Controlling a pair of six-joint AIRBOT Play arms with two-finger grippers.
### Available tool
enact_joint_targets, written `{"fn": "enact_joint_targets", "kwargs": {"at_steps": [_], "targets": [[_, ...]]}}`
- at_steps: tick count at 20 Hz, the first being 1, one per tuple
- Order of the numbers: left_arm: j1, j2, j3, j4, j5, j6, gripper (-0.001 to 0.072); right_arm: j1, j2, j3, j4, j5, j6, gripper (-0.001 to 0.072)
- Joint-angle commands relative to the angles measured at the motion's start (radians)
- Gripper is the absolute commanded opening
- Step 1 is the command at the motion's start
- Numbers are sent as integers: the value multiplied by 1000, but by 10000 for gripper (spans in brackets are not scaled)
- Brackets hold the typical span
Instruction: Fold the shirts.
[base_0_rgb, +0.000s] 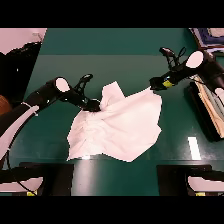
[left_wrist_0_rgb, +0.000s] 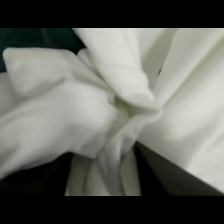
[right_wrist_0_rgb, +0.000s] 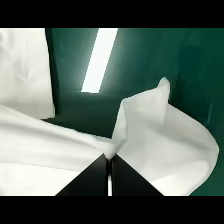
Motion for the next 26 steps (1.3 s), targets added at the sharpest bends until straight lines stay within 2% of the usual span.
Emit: {"fn": "enact_joint_targets", "kwargs": {"at_steps": [1, 3, 7, 10, 12, 15, 18, 20, 23, 26], "targets": [[-3, -14, 1, -20, -26, 3, 519, -2, -7, -6, 4, -1, 0, 15], [0, -13, 50, -11, -85, 20, 519, -2, -7, -6, 4, 16, 0, 15], [65, -14, 290, -2, -218, 21, 520, -2, -6, -6, 4, 64, -1, 15], [139, -14, 401, 26, -172, 21, 520, -2, -6, -6, 4, 75, -1, 15], [176, -31, 404, 47, -142, 16, 520, -2, -6, -6, 4, 74, -1, 15], [187, -120, 396, 45, -188, 18, 520, -2, -6, -6, 4, 75, -1, 15], [185, -224, 389, -43, -221, 21, 520, -1, -6, -7, 4, 76, -1, 16], [180, -269, 389, -108, -253, 74, 520, -1, -6, -7, 5, 78, -1, 16], [141, -283, 386, -98, -262, 119, 520, -1, -6, -7, 4, 77, 0, 15], [99, -283, 386, -96, -251, 123, 521, -1, -6, -7, 4, 77, 0, 16]]}}
